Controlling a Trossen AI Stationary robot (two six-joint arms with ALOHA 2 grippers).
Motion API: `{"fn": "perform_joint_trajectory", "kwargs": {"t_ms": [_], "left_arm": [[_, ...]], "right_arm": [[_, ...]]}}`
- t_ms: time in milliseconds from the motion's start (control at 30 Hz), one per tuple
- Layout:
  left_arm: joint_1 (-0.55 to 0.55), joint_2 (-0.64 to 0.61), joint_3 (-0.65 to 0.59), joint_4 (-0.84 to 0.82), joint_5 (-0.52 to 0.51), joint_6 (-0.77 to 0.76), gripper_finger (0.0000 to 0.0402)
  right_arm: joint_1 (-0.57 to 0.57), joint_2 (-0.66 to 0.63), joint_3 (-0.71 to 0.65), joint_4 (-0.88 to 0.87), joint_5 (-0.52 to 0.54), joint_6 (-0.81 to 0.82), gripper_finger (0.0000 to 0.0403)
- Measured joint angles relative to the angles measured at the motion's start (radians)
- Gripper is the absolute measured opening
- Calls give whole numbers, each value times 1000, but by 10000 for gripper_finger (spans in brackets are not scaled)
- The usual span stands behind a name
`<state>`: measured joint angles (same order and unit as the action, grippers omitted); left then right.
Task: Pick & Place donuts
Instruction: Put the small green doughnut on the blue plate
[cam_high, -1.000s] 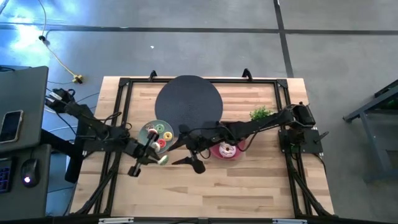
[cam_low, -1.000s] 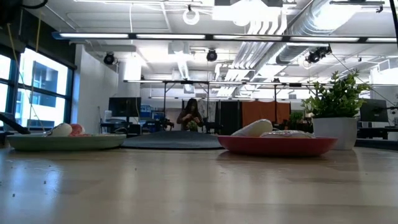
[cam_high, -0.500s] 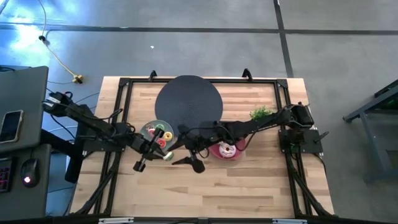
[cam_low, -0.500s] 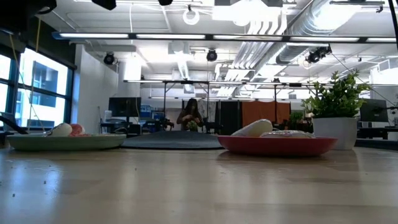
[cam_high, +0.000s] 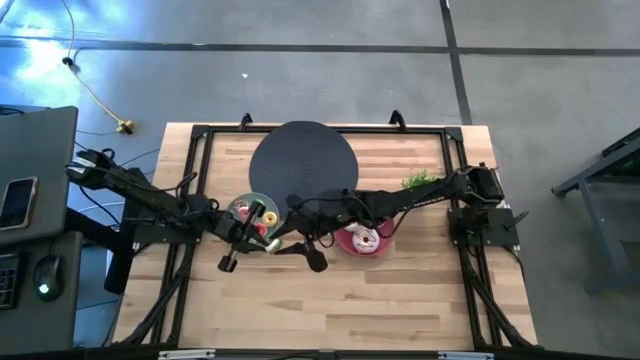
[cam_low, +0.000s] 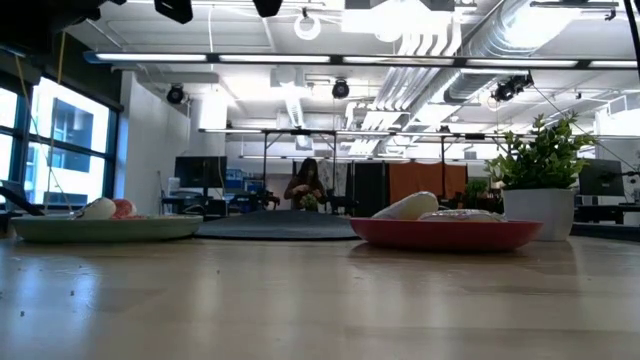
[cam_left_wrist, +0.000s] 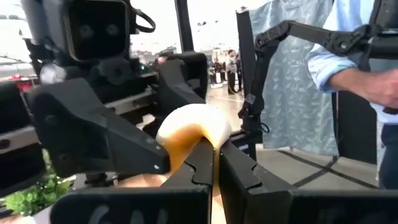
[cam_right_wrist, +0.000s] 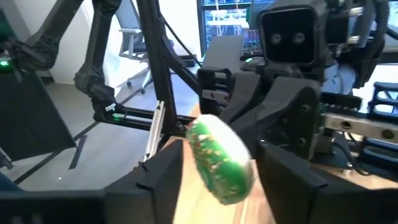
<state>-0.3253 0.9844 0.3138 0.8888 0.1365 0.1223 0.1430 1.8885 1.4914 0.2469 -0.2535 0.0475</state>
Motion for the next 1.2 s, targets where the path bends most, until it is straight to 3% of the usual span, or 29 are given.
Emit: {"fn": "perform_joint_trajectory", "kwargs": {"t_ms": [300,500,700,833,1067,1200], "left_arm": [[-2,0,-1,-31,-57,1,21],[-3,0,-3,-37,-83,-38,85],[-3,-4,-4,-40,-62,-72,170],[-5,-53,-1,-166,-45,-97,194],[-34,-250,0,-504,-221,-101,197],[-89,-395,1,-579,-388,-61,197]], "right_arm": [[-6,0,0,-30,-10,-3,73],[-6,-3,0,-71,13,-3,30],[-8,-4,0,-83,20,4,28],[-8,-2,1,-109,36,30,37],[-6,2,0,-251,32,83,32],[-16,2,0,-253,158,210,31]]}}
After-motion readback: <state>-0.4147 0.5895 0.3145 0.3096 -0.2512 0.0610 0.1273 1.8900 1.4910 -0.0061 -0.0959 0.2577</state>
